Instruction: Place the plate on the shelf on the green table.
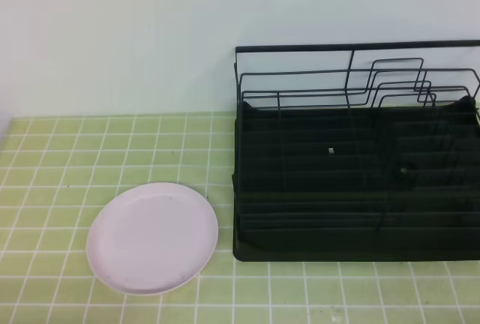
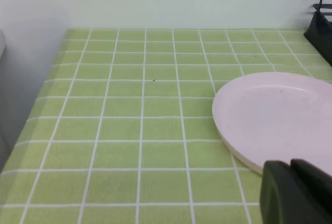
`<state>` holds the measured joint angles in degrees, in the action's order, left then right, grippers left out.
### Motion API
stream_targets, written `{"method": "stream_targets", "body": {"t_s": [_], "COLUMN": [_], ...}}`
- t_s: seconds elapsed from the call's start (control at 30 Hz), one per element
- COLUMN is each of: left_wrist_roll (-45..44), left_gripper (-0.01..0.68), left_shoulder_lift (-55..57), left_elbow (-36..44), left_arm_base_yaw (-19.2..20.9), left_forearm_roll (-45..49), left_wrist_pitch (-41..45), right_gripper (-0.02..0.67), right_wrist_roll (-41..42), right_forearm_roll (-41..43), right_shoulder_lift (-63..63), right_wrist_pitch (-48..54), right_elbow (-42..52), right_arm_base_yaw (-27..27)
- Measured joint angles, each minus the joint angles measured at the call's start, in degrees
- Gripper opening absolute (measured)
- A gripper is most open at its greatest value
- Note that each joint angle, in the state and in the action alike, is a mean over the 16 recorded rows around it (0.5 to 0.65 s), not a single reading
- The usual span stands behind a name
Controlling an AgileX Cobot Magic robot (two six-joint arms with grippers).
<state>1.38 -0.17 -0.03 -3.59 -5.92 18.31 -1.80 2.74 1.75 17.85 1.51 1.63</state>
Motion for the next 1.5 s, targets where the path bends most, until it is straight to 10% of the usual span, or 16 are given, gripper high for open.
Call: {"method": "stream_targets", "body": {"t_s": [1.1,1.5], "left_wrist_roll": [-0.1,-0.3], "left_gripper": [-0.003,-0.003], "left_shoulder_lift": [0.0,0.2], "left_elbow": [0.0,0.0], "left_arm_base_yaw": [0.0,0.0], "left_forearm_roll": [0.9,3.9], "left_wrist_pitch": [-0.9,-20.8], "right_gripper": [-0.004,-0.003], "right_wrist_roll": [0.1,4.9], "right_forearm_roll": [1.0,9.2], "right_shoulder_lift": [0.0,0.0], "right_wrist_pitch": [-1.5,-18.8], "right_elbow": [0.0,0.0], "right_arm_base_yaw": [0.0,0.0]}}
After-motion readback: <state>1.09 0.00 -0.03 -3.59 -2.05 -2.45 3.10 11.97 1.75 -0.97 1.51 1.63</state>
